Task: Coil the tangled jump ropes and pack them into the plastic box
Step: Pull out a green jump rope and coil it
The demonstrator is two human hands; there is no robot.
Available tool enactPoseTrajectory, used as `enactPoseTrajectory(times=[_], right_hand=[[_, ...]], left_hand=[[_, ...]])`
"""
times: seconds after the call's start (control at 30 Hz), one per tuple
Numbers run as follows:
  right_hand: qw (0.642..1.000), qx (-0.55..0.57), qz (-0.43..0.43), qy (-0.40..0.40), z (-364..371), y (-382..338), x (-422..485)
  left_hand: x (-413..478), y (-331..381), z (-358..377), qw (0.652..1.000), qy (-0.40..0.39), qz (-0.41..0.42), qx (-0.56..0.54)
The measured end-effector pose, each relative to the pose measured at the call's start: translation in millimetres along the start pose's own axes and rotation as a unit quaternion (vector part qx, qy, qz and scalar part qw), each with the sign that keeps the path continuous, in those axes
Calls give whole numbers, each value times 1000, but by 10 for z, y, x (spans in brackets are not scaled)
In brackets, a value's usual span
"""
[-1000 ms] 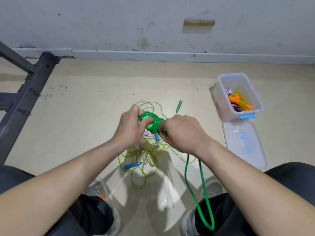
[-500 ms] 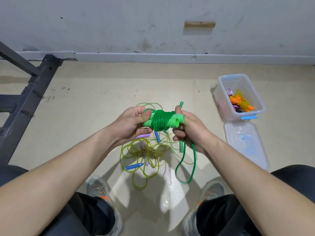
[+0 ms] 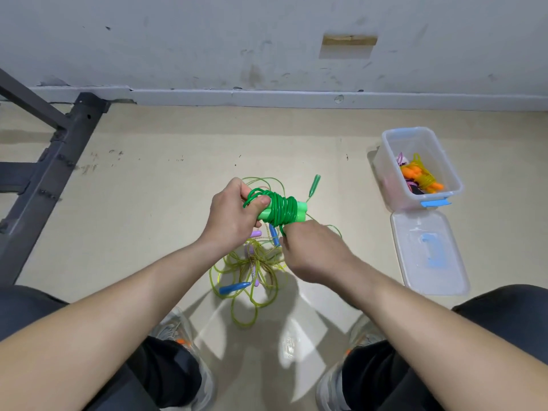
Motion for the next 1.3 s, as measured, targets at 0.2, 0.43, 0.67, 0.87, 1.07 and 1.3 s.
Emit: enactPoseTrajectory(times=[0.2,0.43,0.67,0.87,1.07,1.3], right_hand=[[985,-150,-65,55,-363,-61,-53],[989,110,-91,27,-457,379,112],[942,325,-82,28,-441,350,106],[907,420,-31,17,-308,381,80],[864,500,-56,-4,-367,314,92],[853,518,-57,-15,-277,282,78]], left_hand=[[-20,11,65,992,-21,60,106],[207,-165,-9,997,-73,-4,9],[224,-125,-14,992,-124,1,-34],[221,-112,-73,992,-117,3,-45],[112,-92,-33,968,-169,-104,-156],[-94,-67,46,903,-284,-189,-260]])
Point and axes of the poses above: each hand's wrist, its own x-axis towards the middle knuckle, its own z-axis out of the palm, y = z × x, the point moved 7 cm from there along x, towards the middle knuckle, and after that the axes turned 2 degrees about x, right-handed, at the moved point
